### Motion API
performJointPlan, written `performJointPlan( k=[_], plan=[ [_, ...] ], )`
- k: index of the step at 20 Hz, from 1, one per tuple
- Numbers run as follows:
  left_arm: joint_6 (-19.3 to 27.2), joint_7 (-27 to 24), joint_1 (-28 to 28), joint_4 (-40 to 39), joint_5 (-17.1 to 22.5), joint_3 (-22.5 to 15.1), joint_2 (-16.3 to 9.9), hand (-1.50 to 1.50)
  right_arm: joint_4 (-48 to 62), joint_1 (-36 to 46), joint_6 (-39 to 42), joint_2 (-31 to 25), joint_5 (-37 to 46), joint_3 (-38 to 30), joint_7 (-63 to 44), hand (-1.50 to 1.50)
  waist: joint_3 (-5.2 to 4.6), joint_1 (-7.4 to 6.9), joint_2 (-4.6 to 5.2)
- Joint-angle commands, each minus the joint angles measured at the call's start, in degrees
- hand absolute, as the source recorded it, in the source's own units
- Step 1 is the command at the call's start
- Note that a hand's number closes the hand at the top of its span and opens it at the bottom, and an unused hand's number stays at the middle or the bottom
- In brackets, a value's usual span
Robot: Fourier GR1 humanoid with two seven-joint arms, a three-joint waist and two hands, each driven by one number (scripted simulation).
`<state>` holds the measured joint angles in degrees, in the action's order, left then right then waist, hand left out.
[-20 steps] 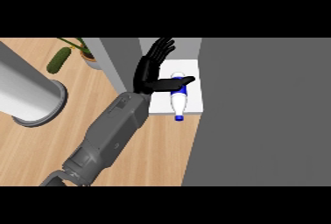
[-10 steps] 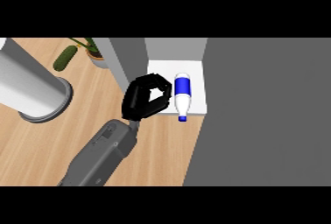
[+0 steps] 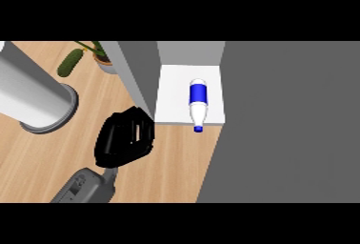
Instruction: Pick up the bottled water, place it into the cabinet and close the cabinet
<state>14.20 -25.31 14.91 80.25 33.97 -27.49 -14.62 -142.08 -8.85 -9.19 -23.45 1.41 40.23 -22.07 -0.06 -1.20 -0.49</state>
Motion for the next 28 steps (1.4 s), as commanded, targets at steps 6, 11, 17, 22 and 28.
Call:
performJointPlan(
  k=[6,11,17,22,28],
  plan=[
    [-2.0,1.2,-13.9,14.6,1.3,4.1,-8.5,1.50,3.8,15.4,-2.1,13.6,7.3,10.2,-14.3,1.50,-0.08,-0.09,0.26],
    [-5.3,-0.9,-17.6,15.2,2.8,7.5,-9.6,1.50,10.6,21.0,-4.2,23.0,10.7,17.3,-16.2,1.50,-0.04,0.54,0.31],
    [-6.9,0.2,-20.4,18.4,4.4,10.2,-12.3,1.50,15.7,33.7,-6.6,22.9,13.1,13.6,-17.6,1.50,-0.11,-0.33,0.39],
    [-12.1,-1.3,-25.4,19.8,6.7,13.1,-15.8,1.50,20.3,37.5,-12.3,22.8,13.6,10.2,-18.1,1.50,-0.19,-1.81,0.42],
    [-17.5,-2.3,-26.7,18.4,9.3,17.1,-18.7,1.50,27.5,42.6,-15.8,22.9,8.3,1.5,-18.3,1.50,-0.15,-2.33,0.97]
  ],
)
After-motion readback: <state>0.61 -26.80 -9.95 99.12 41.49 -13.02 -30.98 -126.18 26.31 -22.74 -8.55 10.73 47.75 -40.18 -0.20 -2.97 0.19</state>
